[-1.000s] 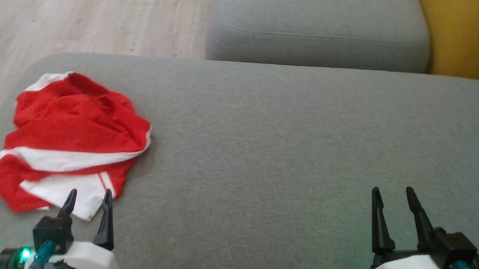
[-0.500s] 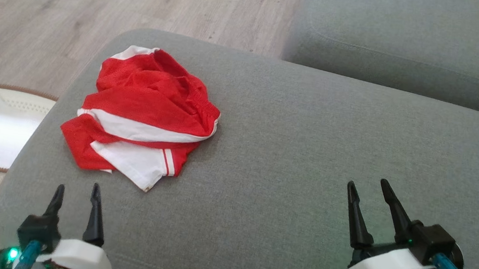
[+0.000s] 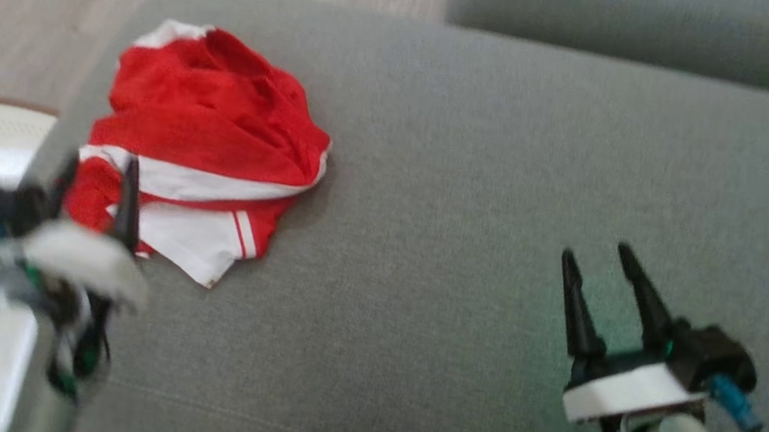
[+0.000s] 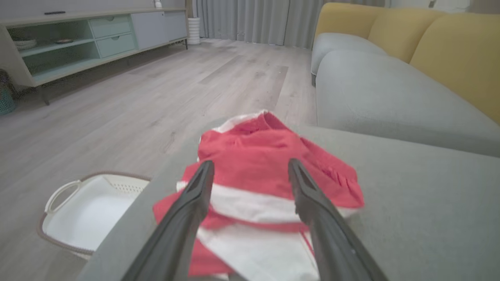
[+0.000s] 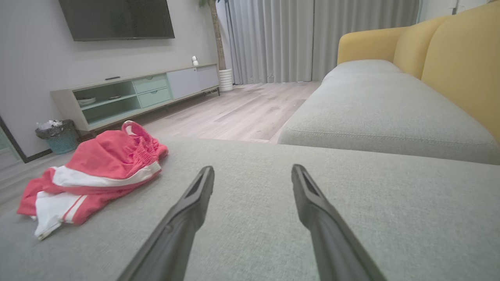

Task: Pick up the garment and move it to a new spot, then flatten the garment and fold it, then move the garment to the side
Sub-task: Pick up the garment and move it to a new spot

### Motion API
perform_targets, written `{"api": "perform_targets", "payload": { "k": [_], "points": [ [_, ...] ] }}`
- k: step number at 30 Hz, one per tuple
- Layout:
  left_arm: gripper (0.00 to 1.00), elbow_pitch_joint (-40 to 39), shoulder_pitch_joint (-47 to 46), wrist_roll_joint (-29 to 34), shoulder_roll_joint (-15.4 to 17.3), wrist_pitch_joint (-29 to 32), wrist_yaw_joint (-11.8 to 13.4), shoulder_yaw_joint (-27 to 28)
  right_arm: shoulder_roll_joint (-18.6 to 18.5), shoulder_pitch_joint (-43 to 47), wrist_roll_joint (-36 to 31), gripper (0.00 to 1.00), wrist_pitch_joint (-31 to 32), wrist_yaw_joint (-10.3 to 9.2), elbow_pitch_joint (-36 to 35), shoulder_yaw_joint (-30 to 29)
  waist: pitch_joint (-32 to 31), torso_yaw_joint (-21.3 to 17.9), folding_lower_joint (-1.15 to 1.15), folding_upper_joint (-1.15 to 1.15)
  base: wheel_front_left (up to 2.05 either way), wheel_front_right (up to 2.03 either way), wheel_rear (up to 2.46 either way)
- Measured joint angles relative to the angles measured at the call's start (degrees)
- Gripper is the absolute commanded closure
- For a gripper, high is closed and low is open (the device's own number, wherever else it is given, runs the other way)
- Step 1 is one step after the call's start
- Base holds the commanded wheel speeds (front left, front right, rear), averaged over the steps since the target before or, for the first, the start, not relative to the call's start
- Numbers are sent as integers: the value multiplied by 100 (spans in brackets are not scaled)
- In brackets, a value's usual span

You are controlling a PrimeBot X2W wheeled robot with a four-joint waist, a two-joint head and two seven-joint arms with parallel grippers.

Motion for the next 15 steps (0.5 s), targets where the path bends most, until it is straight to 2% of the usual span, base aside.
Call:
{"api": "perform_targets", "payload": {
  "k": [3,5,10,15],
  "points": [
    [0,103,-862,-201,153,515,-171,113,-100,-327,-20,0,-1,0,-101,60,359,-67,0,0,0,0,0],
    [0,471,-1583,-423,232,996,-367,122,-170,-561,-41,0,-1,0,-138,151,717,-144,0,0,0,0,0],
    [0,1367,-2432,-525,499,1534,-649,87,-286,-789,-41,0,0,0,-145,279,1213,-307,0,0,0,0,0],
    [0,2257,-3082,-557,588,1980,-927,-146,-404,-1041,-13,0,0,0,-144,314,1490,-512,0,0,0,0,0]
  ]
}}
